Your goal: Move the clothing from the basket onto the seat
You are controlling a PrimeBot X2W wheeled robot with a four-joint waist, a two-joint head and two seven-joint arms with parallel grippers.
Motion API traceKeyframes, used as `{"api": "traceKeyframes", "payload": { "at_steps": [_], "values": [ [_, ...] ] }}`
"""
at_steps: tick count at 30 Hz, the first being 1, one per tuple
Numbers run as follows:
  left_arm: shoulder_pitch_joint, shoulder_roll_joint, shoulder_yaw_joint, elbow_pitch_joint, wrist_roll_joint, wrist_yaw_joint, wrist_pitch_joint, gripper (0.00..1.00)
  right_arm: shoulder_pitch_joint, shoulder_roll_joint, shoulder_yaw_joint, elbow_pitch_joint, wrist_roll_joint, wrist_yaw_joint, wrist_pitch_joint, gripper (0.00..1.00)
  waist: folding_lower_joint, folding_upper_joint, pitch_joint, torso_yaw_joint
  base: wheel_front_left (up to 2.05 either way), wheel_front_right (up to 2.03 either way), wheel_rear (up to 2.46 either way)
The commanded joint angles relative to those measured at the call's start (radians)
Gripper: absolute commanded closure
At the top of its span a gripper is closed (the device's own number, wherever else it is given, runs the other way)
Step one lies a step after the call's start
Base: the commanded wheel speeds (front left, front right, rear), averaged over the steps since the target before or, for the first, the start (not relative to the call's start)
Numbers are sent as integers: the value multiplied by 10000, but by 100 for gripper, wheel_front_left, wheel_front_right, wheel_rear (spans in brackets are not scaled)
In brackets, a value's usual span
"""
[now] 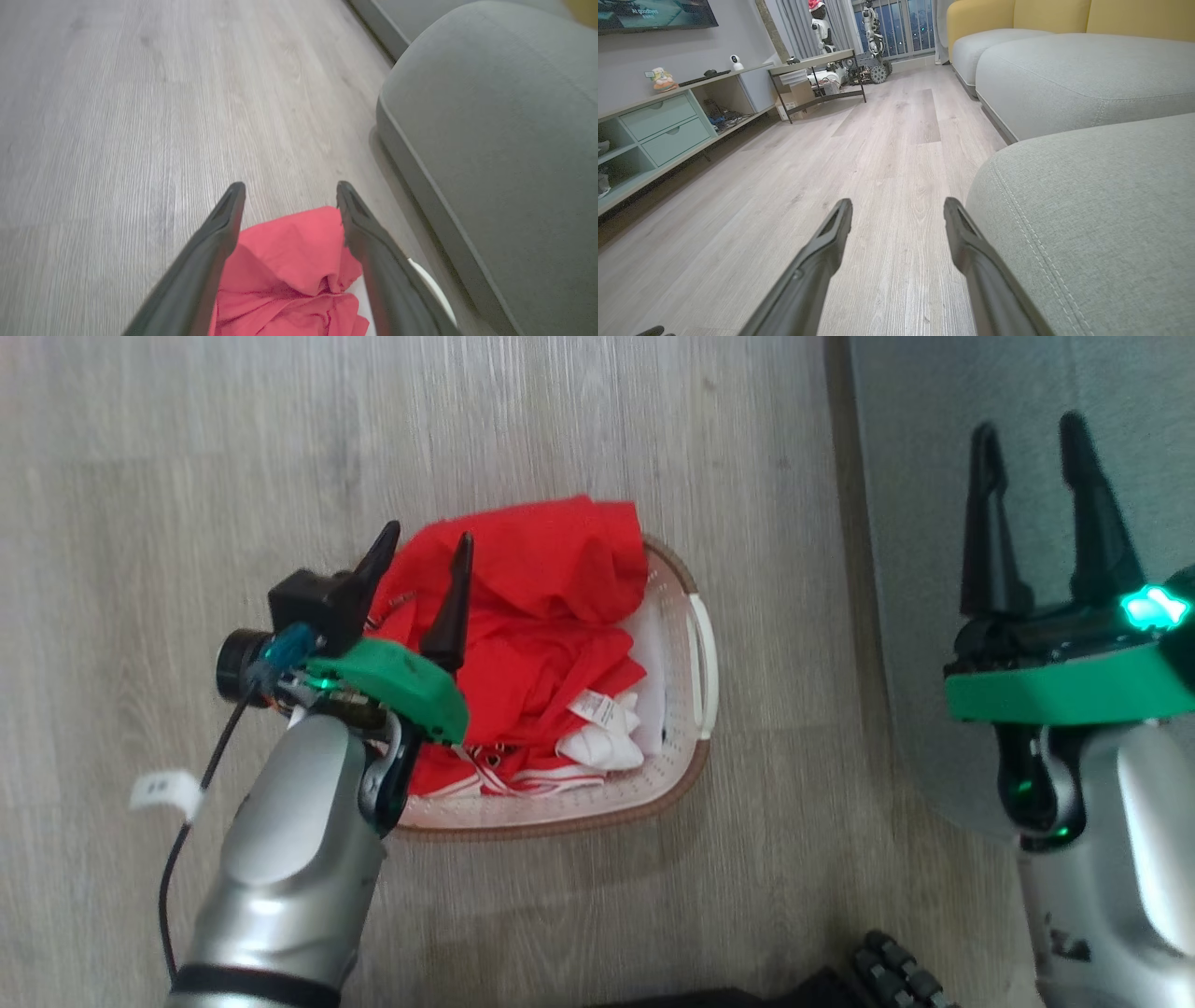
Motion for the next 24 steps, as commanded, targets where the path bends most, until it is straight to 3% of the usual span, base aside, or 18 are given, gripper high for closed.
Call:
{"api": "traceKeyframes", "payload": {
  "at_steps": [1, 15, 24],
  "values": [
    [-187, 172, 110, 50, -117, -42, 125, 0, -77, -77, 80, -374, 21, -2, -92, 0, -3, 0, 393, -41, 0, 0, 0],
    [-1708, 172, -1380, 2834, -1086, -239, 1151, 0, -1021, -52, -40, -598, 102, -2, -92, 0, -3, 0, 1433, -516, 0, 0, 0],
    [-2714, 171, -1821, 4511, -1337, -254, 1741, 0, -1654, 28, 212, -850, 103, -2, -92, 0, -3, 0, 2273, -892, 0, 0, 0]
  ]
}}
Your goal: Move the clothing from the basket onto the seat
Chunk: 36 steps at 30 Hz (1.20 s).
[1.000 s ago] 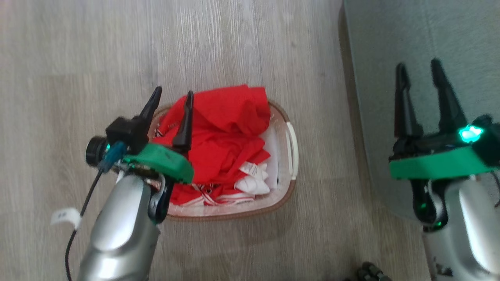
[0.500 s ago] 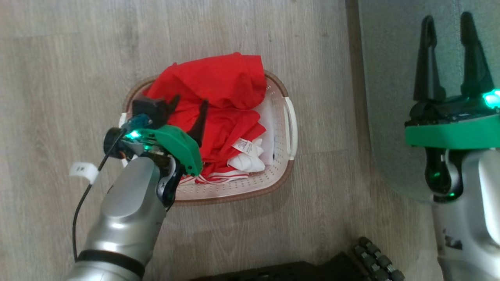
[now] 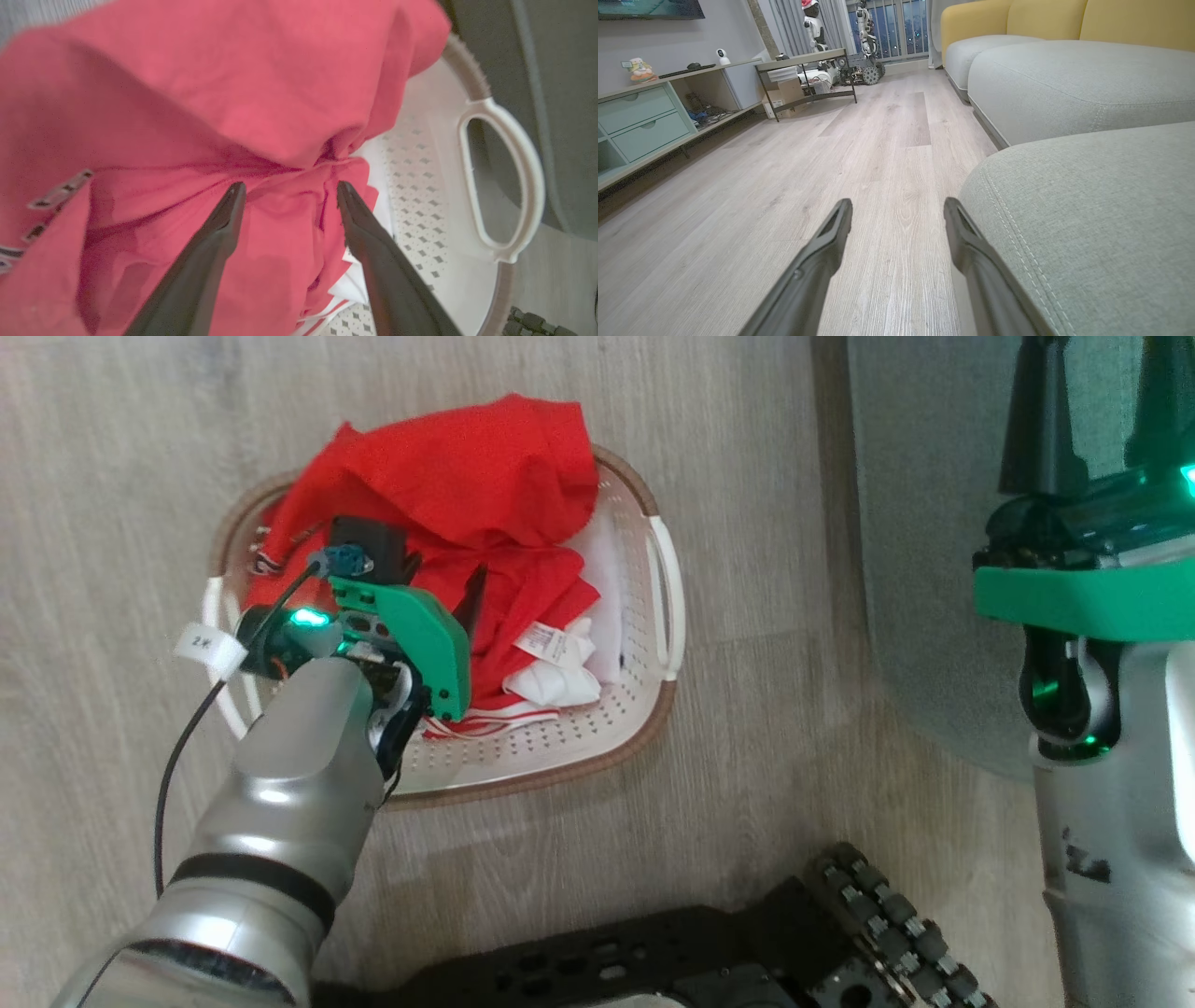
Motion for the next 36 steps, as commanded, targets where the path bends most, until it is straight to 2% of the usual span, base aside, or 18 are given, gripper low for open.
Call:
{"api": "traceKeyframes", "payload": {
  "at_steps": [1, 12, 29, 30, 31, 32, 33, 36],
  "values": [
    [88, 183, 96, -29, -47, -3, 22, 0, 95, 60, 170, -376, 7, -2, -65, 0, -2, 0, 191, -160, 0, 0, 0],
    [-963, 343, -203, 1652, -113, 65, 491, 0, -593, 282, 590, -1054, -54, -2, -65, 0, -2, 0, 1366, -796, 0, 0, 0],
    [-1166, 676, -736, 2188, 38, 117, 2110, 0, -716, 432, 769, -1384, -86, -2, -65, 0, -2, 0, 1843, -1235, 0, 0, 0],
    [-1167, 686, -747, 2192, 28, 116, 2111, 6, -715, 437, 776, -1383, -83, -2, -65, 0, -2, 0, 1845, -1242, 0, 0, 0],
    [-1169, 693, -761, 2196, 21, 113, 2106, 31, -718, 441, 779, -1381, -77, -2, -65, 0, -2, 0, 1847, -1246, 0, 0, 0],
    [-1169, 698, -792, 2199, 28, 103, 2099, 63, -721, 445, 778, -1374, -65, -2, -65, 0, -2, 0, 1844, -1249, 0, 0, 0],
    [-1173, 704, -827, 2201, 36, 88, 2078, 100, -725, 448, 773, -1365, -54, -2, -65, 0, -2, 0, 1838, -1249, 0, 0, 0],
    [-1194, 736, -889, 2206, 13, 33, 1986, 100, -742, 455, 759, -1328, -35, -2, -65, 0, -2, 0, 1805, -1249, 0, 0, 0]
  ]
}}
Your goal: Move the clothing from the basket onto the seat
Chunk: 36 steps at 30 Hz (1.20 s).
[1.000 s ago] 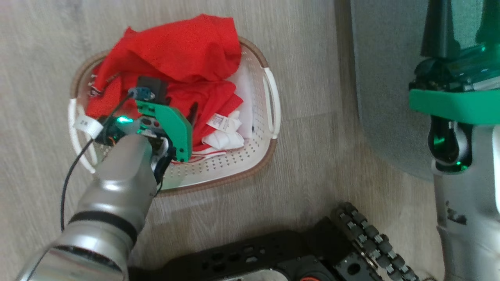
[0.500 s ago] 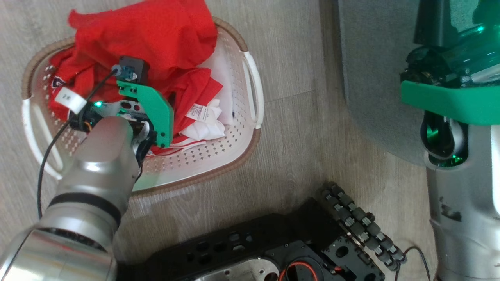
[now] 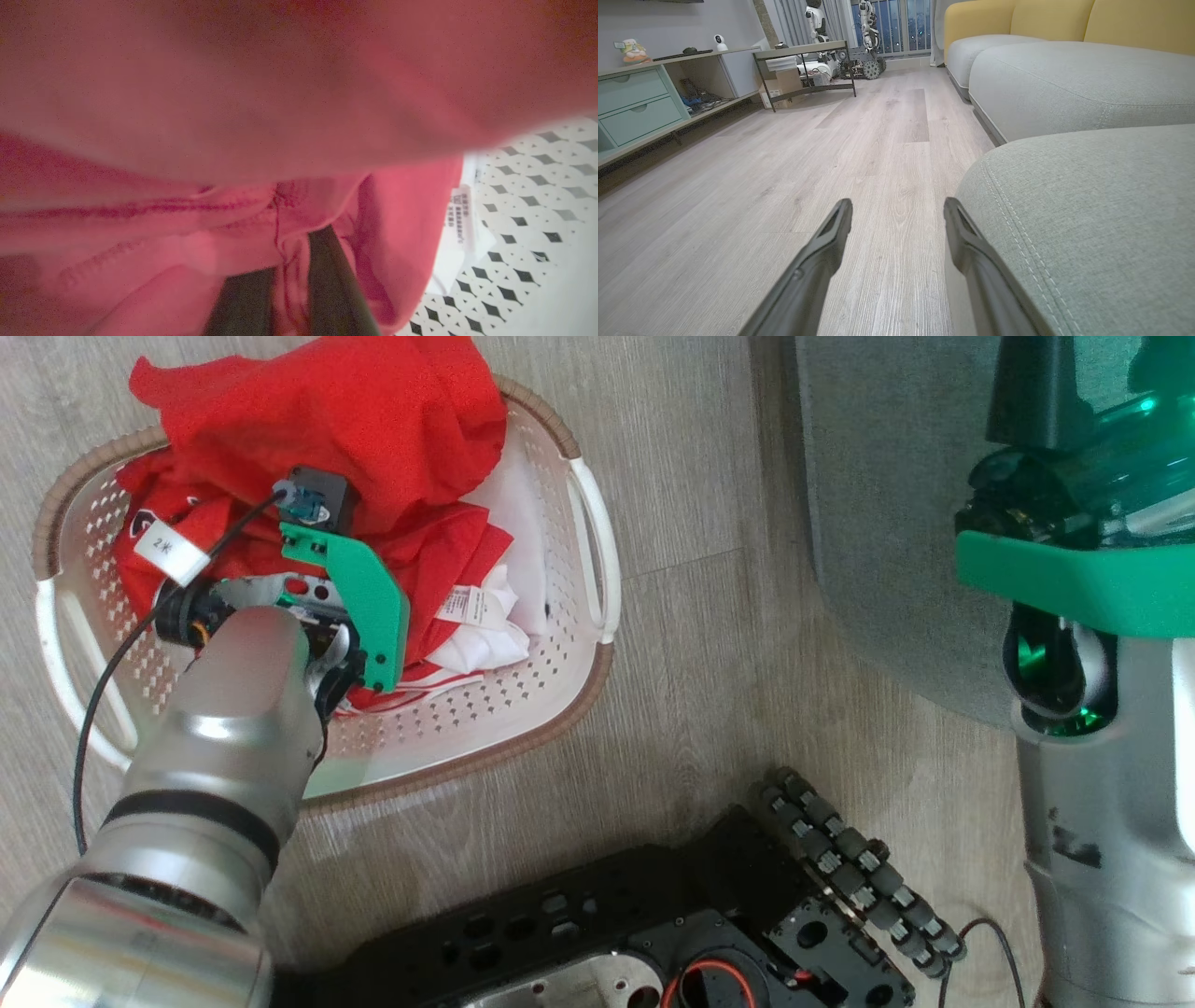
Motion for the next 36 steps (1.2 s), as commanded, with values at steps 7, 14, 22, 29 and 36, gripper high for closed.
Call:
{"api": "traceKeyframes", "payload": {
  "at_steps": [7, 14, 22, 29, 36],
  "values": [
    [446, 201, -18, 65, -108, -112, -323, 100, 103, 132, 124, -210, -3, -2, -63, 0, 0, -1, -237, 35, 0, 0, 0],
    [695, 40, -231, -40, -192, -186, -1138, 100, 208, 136, 51, -12, 0, -2, -63, 0, 0, -1, -1054, 279, 0, 0, 0],
    [1466, -204, -877, -488, -392, -222, -2182, 100, 741, -24, 5, 364, -17, -2, -63, 0, 0, -1, -2625, 746, 0, 0, 0],
    [2370, -276, -1336, -1148, -1181, -224, -3035, 100, 1313, -124, -6, 732, 69, -2, -63, 0, 0, -1, -4250, 1046, 0, 0, 0],
    [3259, -264, -1973, -1974, -1901, -225, -3577, 100, 1993, -381, -44, 1075, 130, -2, -63, 0, 0, -1, -5808, 1468, 0, 0, 0]
  ]
}}
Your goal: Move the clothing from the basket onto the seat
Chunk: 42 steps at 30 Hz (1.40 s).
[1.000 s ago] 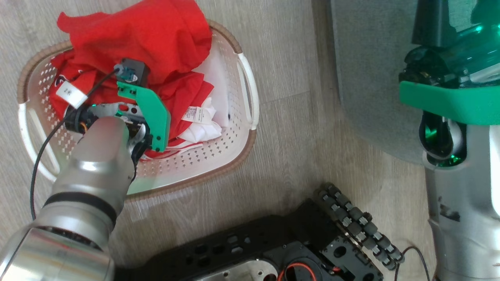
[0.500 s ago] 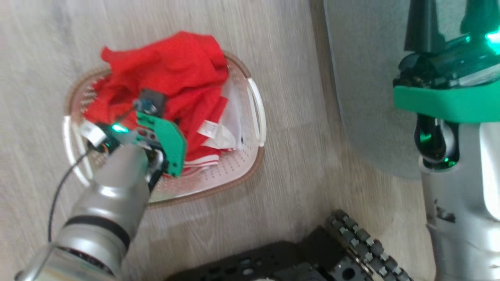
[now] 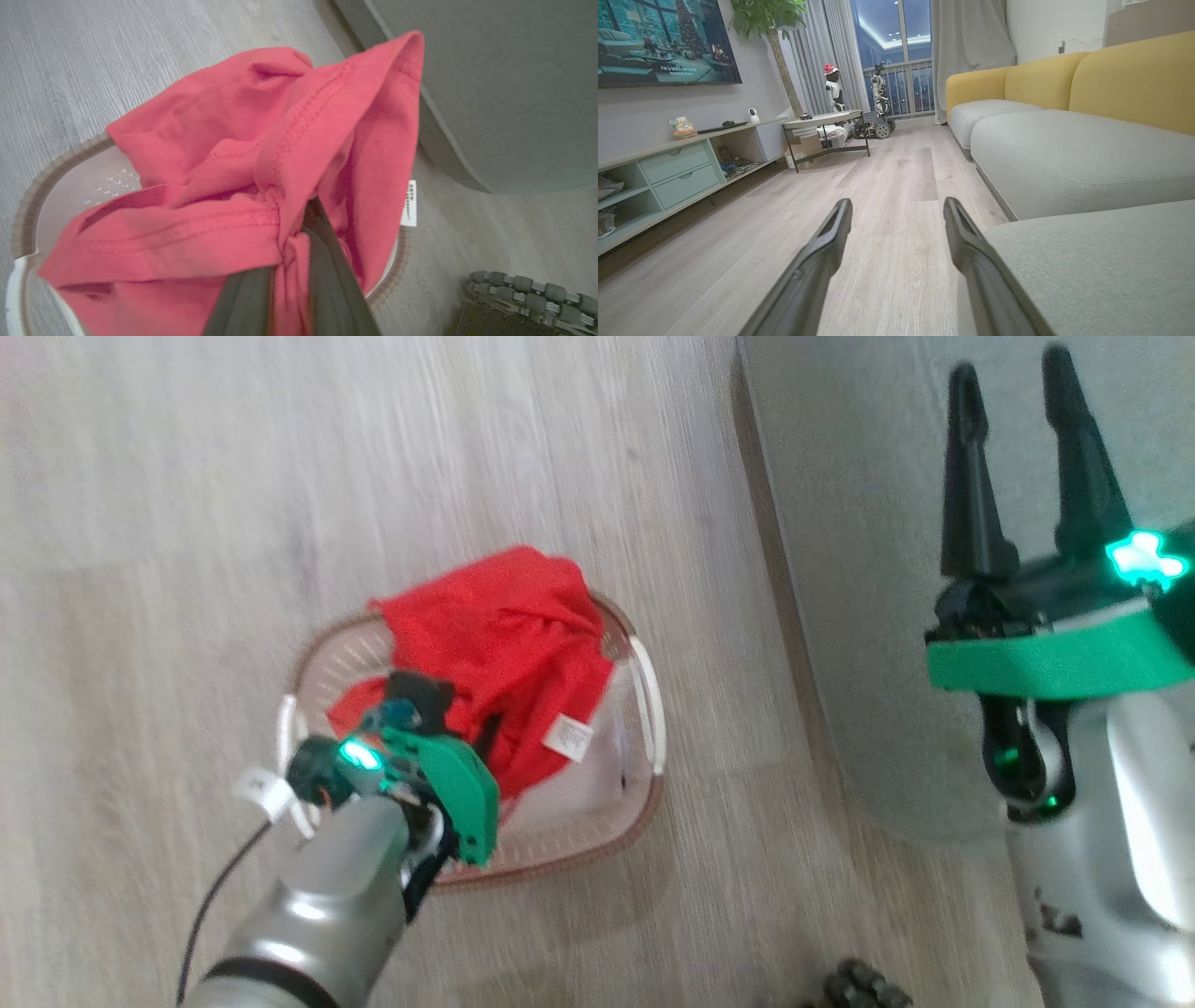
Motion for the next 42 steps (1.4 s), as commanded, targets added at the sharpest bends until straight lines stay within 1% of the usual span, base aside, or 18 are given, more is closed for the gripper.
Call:
{"api": "traceKeyframes", "payload": {
  "at_steps": [1, 9, 10, 17, 22, 25, 28, 29, 33, 38, 42],
  "values": [
    [285, 94, -30, -462, -229, -60, -225, 100, 390, -124, 68, -244, 106, -2, -65, 0, 1, -1, -1119, 479, 0, 0, 0],
    [939, 255, -693, -1681, -831, -61, -469, 100, 1358, -439, -49, 26, 203, -2, -65, 0, 1, -1, -2603, 1098, 0, 0, 0],
    [939, 255, -693, -1681, -831, -61, -469, 100, 1358, -439, -49, 26, 203, -2, -65, 0, 1, -1, -2603, 1098, 0, 0, 0],
    [1305, 573, -773, -3080, -982, -12, -616, 100, 2058, -584, -60, 224, 306, -2, -65, 0, 1, -1, -3678, 1451, 0, 0, 0],
    [1419, 907, -694, -4428, -1005, 251, -504, 100, 2544, -671, 50, 362, 420, -2, -65, 0, 1, -1, -4275, 1645, 0, 0, 0],
    [1378, 1201, -672, -5412, -907, 517, -299, 100, 2841, -643, 64, 406, 505, -2, -65, 0, 1, -1, -4523, 1734, 0, 0, 0],
    [1350, 1470, -564, -6442, -943, 763, 6, 100, 3117, -563, 35, 392, 569, -2, -65, 0, 1, -1, -4720, 1782, 0, 0, 0],
    [1297, 1640, -462, -7126, -992, 918, 229, 100, 3307, -548, 81, 394, 589, -2, -65, 0, 1, -1, -4823, 1812, 0, 0, 0],
    [1065, 1931, -227, -8325, -1140, 1171, 756, 100, 3624, -588, 242, 375, 638, -2, -65, 0, 1, -1, -4946, 1856, 0, 0, 0],
    [532, 2127, 73, -9352, -1194, 1453, 1223, 100, 3875, -581, 465, 273, 740, -2, -65, 0, 1, -1, -4960, 1908, 0, 0, 0],
    [149, 2169, 232, -9767, -1225, 1562, 1443, 100, 3977, -505, 699, 164, 779, -2, -65, 0, 1, -1, -4967, 1894, 0, 0, 0]
  ]
}}
